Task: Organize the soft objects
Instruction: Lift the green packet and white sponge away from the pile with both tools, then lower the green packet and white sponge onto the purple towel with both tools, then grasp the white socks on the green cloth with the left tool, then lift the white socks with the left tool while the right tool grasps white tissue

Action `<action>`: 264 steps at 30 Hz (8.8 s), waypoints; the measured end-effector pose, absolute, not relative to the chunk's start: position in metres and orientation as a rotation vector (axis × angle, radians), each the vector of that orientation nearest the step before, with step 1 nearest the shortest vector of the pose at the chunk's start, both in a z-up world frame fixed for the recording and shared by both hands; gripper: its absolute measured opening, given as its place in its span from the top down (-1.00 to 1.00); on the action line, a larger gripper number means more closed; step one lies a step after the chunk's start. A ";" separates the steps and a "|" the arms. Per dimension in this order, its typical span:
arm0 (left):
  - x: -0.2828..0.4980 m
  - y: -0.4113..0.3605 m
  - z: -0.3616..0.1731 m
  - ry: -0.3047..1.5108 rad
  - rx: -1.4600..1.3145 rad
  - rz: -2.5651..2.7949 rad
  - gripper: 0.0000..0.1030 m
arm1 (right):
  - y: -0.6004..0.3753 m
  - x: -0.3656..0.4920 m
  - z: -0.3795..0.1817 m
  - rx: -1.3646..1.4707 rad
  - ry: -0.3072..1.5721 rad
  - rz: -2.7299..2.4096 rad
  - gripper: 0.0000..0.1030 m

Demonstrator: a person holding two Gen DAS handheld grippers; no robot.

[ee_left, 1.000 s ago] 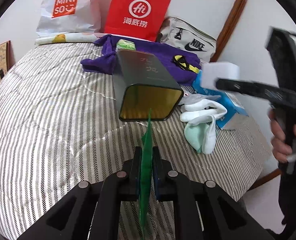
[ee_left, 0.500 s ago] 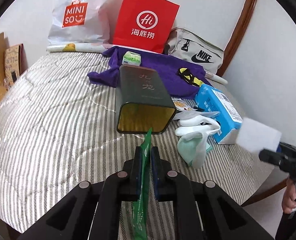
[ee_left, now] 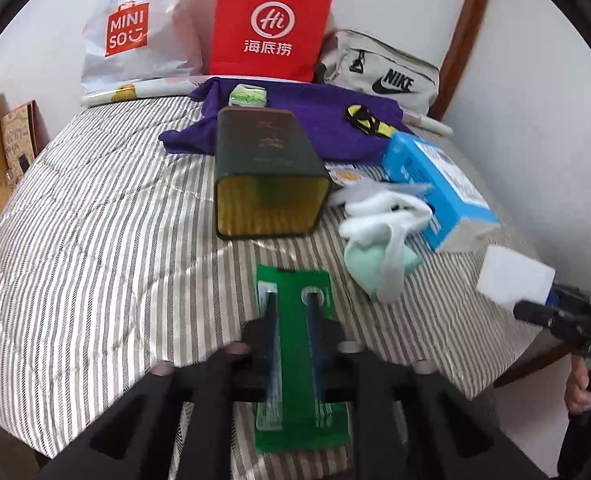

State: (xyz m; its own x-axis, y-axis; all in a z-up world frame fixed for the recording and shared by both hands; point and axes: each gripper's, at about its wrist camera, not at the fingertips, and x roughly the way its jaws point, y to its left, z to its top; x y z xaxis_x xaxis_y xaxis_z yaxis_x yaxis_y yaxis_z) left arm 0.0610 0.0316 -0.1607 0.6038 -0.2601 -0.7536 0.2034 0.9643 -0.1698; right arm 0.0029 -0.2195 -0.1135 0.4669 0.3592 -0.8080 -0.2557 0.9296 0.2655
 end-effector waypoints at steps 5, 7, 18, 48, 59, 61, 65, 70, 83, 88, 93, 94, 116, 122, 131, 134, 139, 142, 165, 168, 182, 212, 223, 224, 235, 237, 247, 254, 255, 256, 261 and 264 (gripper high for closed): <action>0.047 0.025 -0.163 0.865 -0.077 -0.265 -0.49 | -0.220 0.006 -0.116 0.124 1.015 0.377 0.10; 0.046 0.020 -0.168 0.882 -0.054 -0.266 -0.49 | -0.220 0.006 -0.117 0.132 1.016 0.379 0.10; 0.051 0.011 -0.192 0.898 0.065 -0.159 0.13 | -0.222 0.008 -0.126 0.142 1.016 0.366 0.09; 0.078 0.046 -0.116 0.819 -0.146 -0.252 0.51 | -0.212 0.041 -0.049 0.101 0.887 0.461 0.10; 0.143 0.046 -0.090 0.814 -0.108 -0.224 0.51 | -0.210 0.126 -0.029 0.020 0.816 0.375 0.10; 0.158 0.045 -0.087 0.810 -0.104 -0.229 0.51 | -0.211 0.145 -0.031 0.014 0.823 0.345 0.10; 0.189 0.046 -0.085 0.832 -0.121 -0.219 0.51 | -0.215 0.176 -0.036 0.008 0.839 0.302 0.10; 0.229 0.046 -0.086 0.856 -0.153 -0.226 0.51 | -0.224 0.209 -0.044 0.027 0.854 0.277 0.10; 0.302 0.041 -0.110 0.955 -0.190 -0.235 0.50 | -0.237 0.271 -0.077 -0.006 0.943 0.196 0.10; 0.321 0.043 -0.118 0.979 -0.193 -0.222 0.50 | -0.231 0.300 -0.085 -0.060 0.964 0.198 0.10; 0.338 0.044 -0.127 1.016 -0.212 -0.236 0.49 | -0.223 0.328 -0.099 -0.124 0.988 0.201 0.10; 0.342 0.045 -0.129 1.022 -0.220 -0.239 0.48 | -0.223 0.331 -0.102 -0.129 0.996 0.196 0.10; 0.378 0.029 -0.162 1.151 -0.179 -0.226 0.31 | -0.223 0.350 -0.132 -0.082 1.118 0.231 -0.43; 0.378 0.028 -0.165 1.162 -0.199 -0.252 -0.06 | -0.232 0.342 -0.120 -0.046 1.079 0.221 -0.44; 0.359 0.027 -0.150 1.134 -0.155 -0.242 -0.30 | -0.240 0.328 -0.101 -0.057 1.045 0.193 -0.44; 0.351 0.032 -0.142 1.101 -0.173 -0.227 -0.30 | -0.246 0.319 -0.094 -0.038 1.037 0.185 -0.44; 0.325 0.037 -0.123 0.987 -0.171 -0.233 -0.30 | -0.255 0.300 -0.086 0.043 1.047 0.181 -0.55; 0.308 0.037 -0.114 0.956 -0.148 -0.223 -0.30 | -0.249 0.282 -0.081 0.010 1.038 0.175 -0.55; 0.132 0.000 -0.115 1.027 -0.182 -0.428 -0.30 | -0.214 0.109 -0.036 0.042 0.923 0.238 -0.55; 0.119 -0.008 -0.125 1.025 -0.175 -0.413 -0.30 | -0.214 0.093 -0.039 0.054 0.915 0.240 -0.55; 0.111 -0.059 -0.148 0.968 -0.052 -0.411 -0.30 | -0.232 0.062 -0.076 0.090 0.960 0.232 -0.55; 0.120 -0.058 -0.105 0.875 -0.117 -0.439 0.67 | -0.245 0.044 -0.111 0.122 1.034 0.237 -0.55; 0.081 -0.014 -0.085 0.875 -0.090 -0.400 0.67 | -0.217 0.035 -0.103 0.084 1.031 0.281 -0.55; 0.078 -0.008 -0.085 0.877 -0.085 -0.385 0.67 | -0.213 0.034 -0.104 0.080 1.032 0.286 -0.55; 0.072 0.048 -0.128 0.930 -0.070 -0.194 0.62 | -0.167 0.042 -0.125 -0.022 0.982 0.244 -0.39; 0.074 0.051 -0.135 0.941 -0.100 -0.205 0.62 | -0.161 0.046 -0.134 -0.037 0.993 0.251 -0.08; 0.081 0.049 -0.170 0.989 -0.126 -0.256 0.51 | -0.153 0.062 -0.147 0.044 0.991 0.219 -0.05; 0.080 0.051 -0.175 0.982 -0.144 -0.281 0.46 | -0.156 0.066 -0.156 0.137 0.986 0.172 0.54; 0.080 0.051 -0.176 0.983 -0.149 -0.283 0.45 | -0.155 0.068 -0.159 0.136 1.005 0.182 0.55; 0.081 0.052 -0.176 0.984 -0.151 -0.285 0.44 | -0.155 0.067 -0.158 0.136 0.992 0.178 0.55; 0.082 0.050 -0.176 0.990 -0.137 -0.280 0.43 | -0.157 0.057 -0.146 0.142 0.948 0.197 0.56; 0.083 0.050 -0.176 0.995 -0.139 -0.270 0.42 | -0.161 0.047 -0.136 0.124 0.935 0.210 0.56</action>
State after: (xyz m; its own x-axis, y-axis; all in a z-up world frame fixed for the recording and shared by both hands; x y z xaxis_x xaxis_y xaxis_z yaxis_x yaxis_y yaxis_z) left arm 0.0831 0.0502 -0.1761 0.5150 -0.2867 -0.8079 0.1607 0.9580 -0.2375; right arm 0.0468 -0.1614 -0.1355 0.5758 0.2324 -0.7839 -0.1256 0.9725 0.1961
